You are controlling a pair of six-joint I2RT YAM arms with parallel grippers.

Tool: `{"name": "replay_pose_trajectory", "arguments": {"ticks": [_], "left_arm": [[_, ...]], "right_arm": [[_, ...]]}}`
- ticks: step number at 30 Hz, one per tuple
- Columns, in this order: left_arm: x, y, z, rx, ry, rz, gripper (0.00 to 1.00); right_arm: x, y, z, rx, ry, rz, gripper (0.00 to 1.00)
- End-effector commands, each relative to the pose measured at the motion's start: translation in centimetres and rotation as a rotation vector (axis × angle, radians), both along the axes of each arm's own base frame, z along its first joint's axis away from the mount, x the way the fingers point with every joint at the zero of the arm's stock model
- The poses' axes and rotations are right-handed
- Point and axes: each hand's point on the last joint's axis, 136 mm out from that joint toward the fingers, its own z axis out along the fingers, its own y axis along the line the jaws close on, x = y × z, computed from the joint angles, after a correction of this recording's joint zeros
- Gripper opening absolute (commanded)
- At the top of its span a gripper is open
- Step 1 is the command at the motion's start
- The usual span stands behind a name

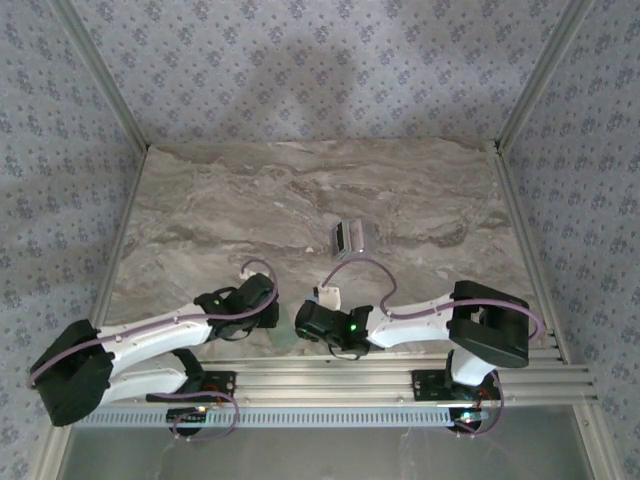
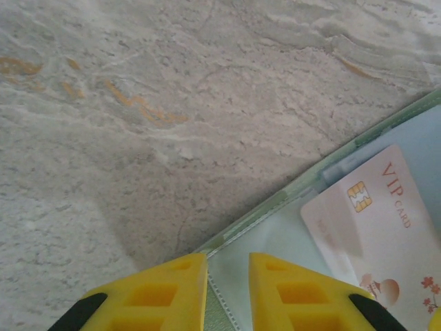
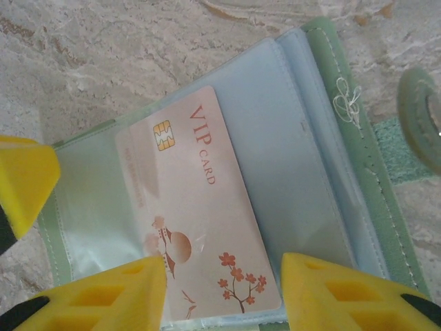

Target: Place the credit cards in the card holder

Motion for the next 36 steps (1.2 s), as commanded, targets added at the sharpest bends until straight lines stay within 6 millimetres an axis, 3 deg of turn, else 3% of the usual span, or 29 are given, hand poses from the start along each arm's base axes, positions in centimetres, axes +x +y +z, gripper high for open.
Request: {"name": "replay_pose_trajectory", "arguments": {"ticks": [1,6,12,18,22,36], "left_arm": [[0.0,-0.4,-0.5,-0.014,0.005,-0.015,0.23],[0.1,-0.8,-1.7,0.009,0.03,-0.026,0.23],[0.4,-0.8,-2.6,0.039,0.041,-0.028,0.22],[0.9,-0.9,-2.4,0.056,0.024,-0.035,0.23],[1.3,-1.3,-2.0,0.059,0.011,-0.044,0.23],[1.4,-1.2,-1.9,0.05,0.018,-0.039,0.23]], "right_arm": [[0.5,-1.7,-0.5,-0.027,0.002,-0.043,0.49],[0.8,-3.1,0.2,-0.02,-0.033,-0.078,0.5],[0.7,-3.8,1.6,-0.08,-0.06,0.009,0.52],[1.7,-3.1,2.8,-0.123,-0.071,0.103,0.43],[2.7,-2.6,2.6,-0.111,-0.062,0.135,0.4],[2.9,0.4,-0.6,-0.123,0.021,0.232,0.33]]}}
